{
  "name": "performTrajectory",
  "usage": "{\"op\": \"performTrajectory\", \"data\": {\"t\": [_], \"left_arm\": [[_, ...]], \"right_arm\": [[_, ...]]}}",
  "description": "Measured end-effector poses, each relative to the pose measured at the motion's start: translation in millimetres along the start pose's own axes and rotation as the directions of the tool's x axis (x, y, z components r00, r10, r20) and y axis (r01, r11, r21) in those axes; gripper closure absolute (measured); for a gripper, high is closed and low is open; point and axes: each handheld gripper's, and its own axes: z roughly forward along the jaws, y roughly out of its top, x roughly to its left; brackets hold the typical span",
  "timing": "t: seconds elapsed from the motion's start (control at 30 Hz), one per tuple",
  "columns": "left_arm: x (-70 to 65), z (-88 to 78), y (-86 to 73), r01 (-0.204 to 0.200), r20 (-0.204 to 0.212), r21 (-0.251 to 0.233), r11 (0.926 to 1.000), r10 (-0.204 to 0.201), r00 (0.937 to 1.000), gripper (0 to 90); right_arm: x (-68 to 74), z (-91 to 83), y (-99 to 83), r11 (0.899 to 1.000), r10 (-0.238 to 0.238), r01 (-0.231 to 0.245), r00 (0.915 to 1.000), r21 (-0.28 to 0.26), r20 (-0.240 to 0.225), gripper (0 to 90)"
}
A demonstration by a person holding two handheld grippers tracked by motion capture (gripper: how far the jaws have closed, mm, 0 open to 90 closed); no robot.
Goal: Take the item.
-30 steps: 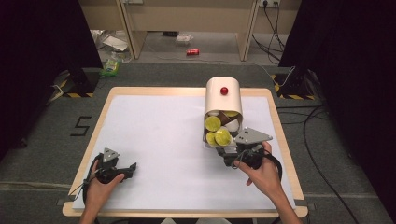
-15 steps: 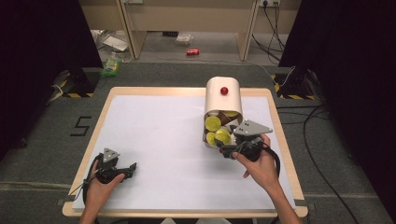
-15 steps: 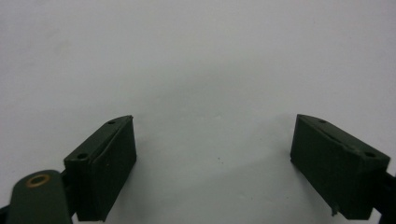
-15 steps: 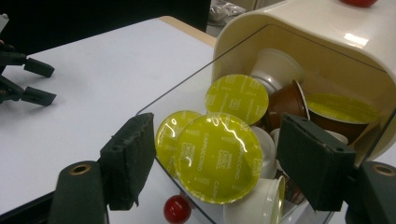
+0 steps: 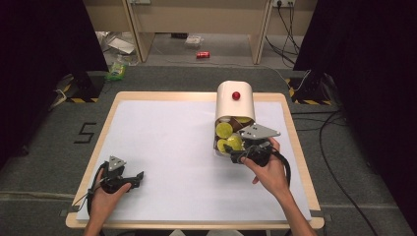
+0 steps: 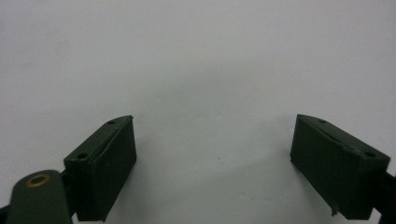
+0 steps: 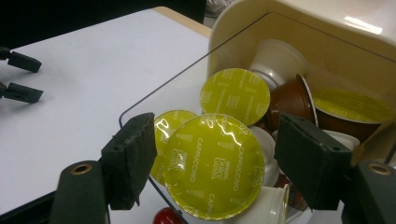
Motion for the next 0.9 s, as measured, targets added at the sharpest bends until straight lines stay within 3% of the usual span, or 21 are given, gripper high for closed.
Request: {"op": "performTrajectory", "data": {"t": [0.27, 0.67, 0.9], "left_arm": [[0.0, 0.0, 0.0, 0.0, 0.0, 0.0, 1.0, 0.0, 1.0, 13.6], [0.0, 0.0, 0.0, -0.001, 0.0, 0.0, 1.0, 0.001, 1.0, 13.6], [-0.1, 0.1, 0.0, 0.001, 0.0, -0.001, 1.0, -0.001, 1.0, 13.5]], "right_arm": [[-2.4, 5.9, -3.2, 1.0, 0.002, -0.002, 1.0, 0.02, 0.002, 31.9], [-4.1, 15.4, -4.1, 0.998, 0.05, -0.05, 0.9986, 0.041, -0.014, 34.0], [-0.4, 14.5, -1.5, 0.999, 0.023, -0.023, 0.9997, 0.047, -0.011, 39.7]]}}
